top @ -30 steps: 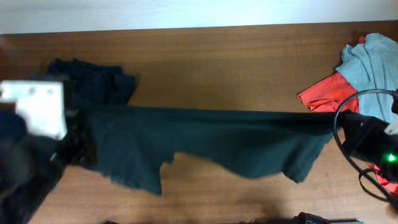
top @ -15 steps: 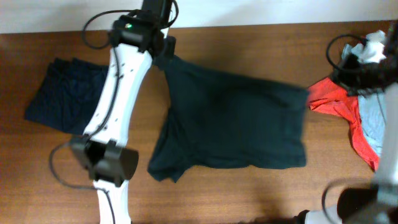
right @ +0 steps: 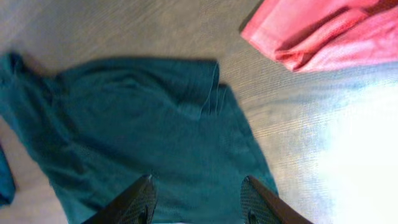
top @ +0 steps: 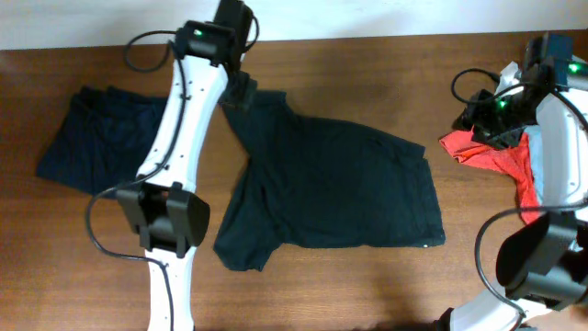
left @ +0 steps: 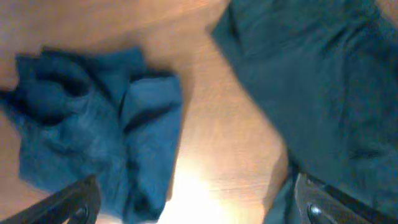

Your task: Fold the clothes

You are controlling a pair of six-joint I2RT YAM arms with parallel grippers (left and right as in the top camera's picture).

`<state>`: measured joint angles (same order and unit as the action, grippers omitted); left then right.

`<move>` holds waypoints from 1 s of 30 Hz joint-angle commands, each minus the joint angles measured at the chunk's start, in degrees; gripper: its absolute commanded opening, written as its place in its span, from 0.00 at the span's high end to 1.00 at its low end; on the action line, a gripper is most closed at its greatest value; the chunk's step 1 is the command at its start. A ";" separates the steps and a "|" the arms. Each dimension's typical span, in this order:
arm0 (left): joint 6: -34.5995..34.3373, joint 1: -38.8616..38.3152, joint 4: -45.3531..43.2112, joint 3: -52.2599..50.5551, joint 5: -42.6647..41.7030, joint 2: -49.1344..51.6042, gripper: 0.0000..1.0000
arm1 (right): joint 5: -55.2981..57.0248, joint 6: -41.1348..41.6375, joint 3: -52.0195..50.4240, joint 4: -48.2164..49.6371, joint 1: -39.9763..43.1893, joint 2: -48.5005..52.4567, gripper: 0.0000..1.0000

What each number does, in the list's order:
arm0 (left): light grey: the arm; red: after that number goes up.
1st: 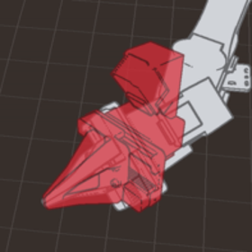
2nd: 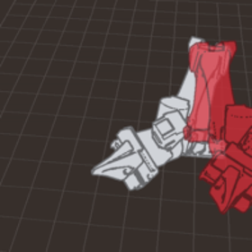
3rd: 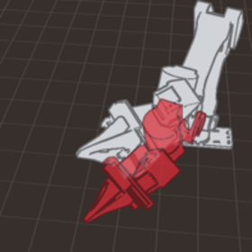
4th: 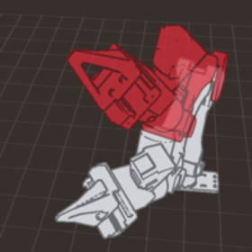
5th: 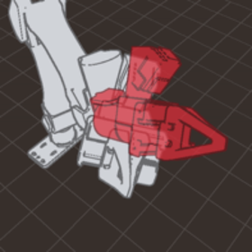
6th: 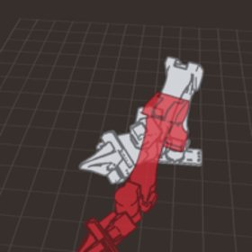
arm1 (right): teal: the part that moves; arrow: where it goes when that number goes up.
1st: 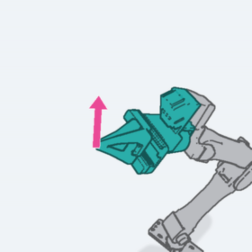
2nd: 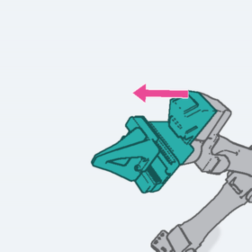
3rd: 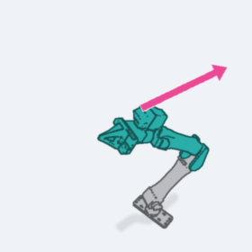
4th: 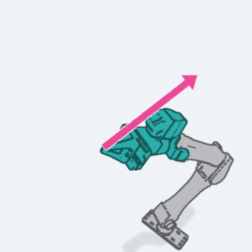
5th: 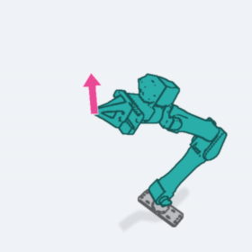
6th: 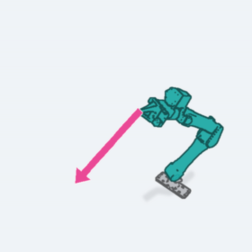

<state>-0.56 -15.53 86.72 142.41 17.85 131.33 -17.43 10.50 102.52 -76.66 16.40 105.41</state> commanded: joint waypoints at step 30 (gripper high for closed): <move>-1.66 7.08 -15.45 -58.88 -23.52 -51.52 0.19 | 1.68 -0.07 -23.37 3.69 -8.94 -44.04 0.32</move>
<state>-2.83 -8.56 78.89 96.66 1.63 77.76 -15.84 7.42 85.30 -74.32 7.77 58.30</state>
